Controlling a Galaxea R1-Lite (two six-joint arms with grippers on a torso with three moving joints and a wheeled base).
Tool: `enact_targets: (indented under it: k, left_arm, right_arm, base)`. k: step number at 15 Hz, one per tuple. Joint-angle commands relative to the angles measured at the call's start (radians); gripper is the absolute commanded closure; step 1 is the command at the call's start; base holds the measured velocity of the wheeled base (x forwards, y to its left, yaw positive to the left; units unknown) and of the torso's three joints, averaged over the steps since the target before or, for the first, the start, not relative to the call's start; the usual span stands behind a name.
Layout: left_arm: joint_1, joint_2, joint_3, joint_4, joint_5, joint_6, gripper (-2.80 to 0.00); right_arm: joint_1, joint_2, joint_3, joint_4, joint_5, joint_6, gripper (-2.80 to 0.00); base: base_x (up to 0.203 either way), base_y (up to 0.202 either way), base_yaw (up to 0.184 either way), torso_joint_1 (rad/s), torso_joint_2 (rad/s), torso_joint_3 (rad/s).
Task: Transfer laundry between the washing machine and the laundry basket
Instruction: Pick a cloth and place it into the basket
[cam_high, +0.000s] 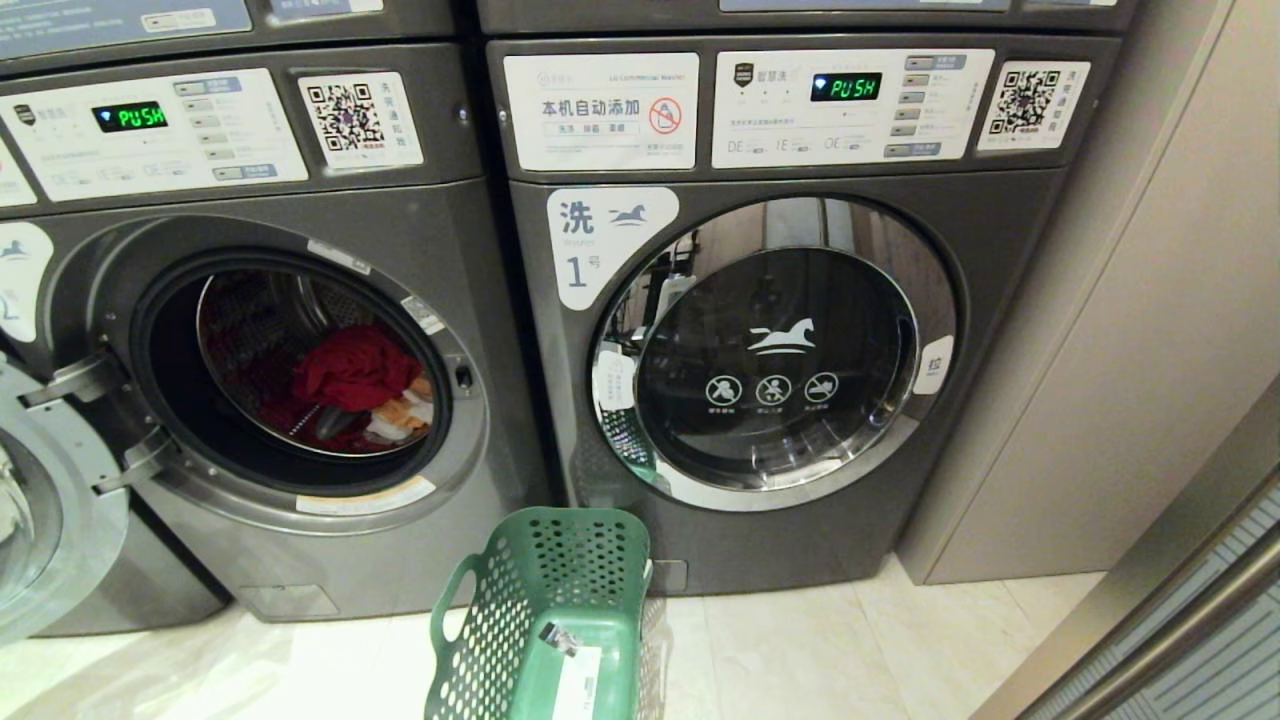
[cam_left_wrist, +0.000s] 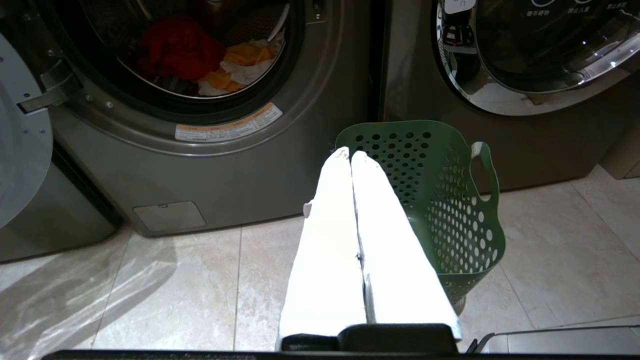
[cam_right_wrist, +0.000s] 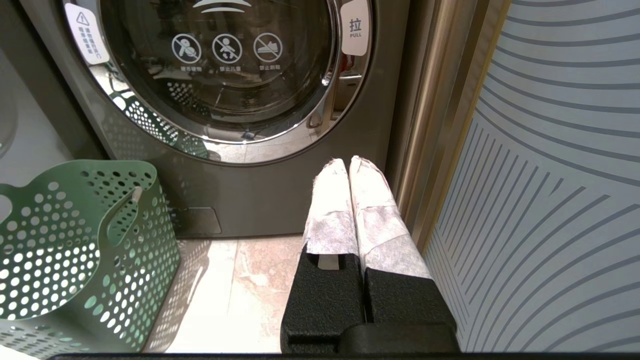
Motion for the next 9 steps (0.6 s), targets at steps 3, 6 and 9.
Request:
enact_targets:
  k: [3,6,9]
  left_arm:
    - [0.000,0.002,0.002,0.000,0.003,0.002,0.00]
    - [0.001,0.002,0.002,-0.001,-0.004,0.005,0.00]
    - [0.001,0.002,0.002,0.000,-0.004,0.003,0.00]
  right_arm:
    - [0.000,0.000,0.034,-0.001,0.001,0.000,0.00]
    - [0.000,0.000,0.034,-0.001,0.001,-0.001,0.00]
    - [0.000,0.000,0.034,-0.001,0.001,-0.002,0.00]
  base:
    - [0.000,0.000,0.000,0.000,0.00,0.000]
    - [0.000,0.000,0.000,0.000,0.00,0.000]
    - [0.000,0.000,0.000,0.000,0.00,0.000]
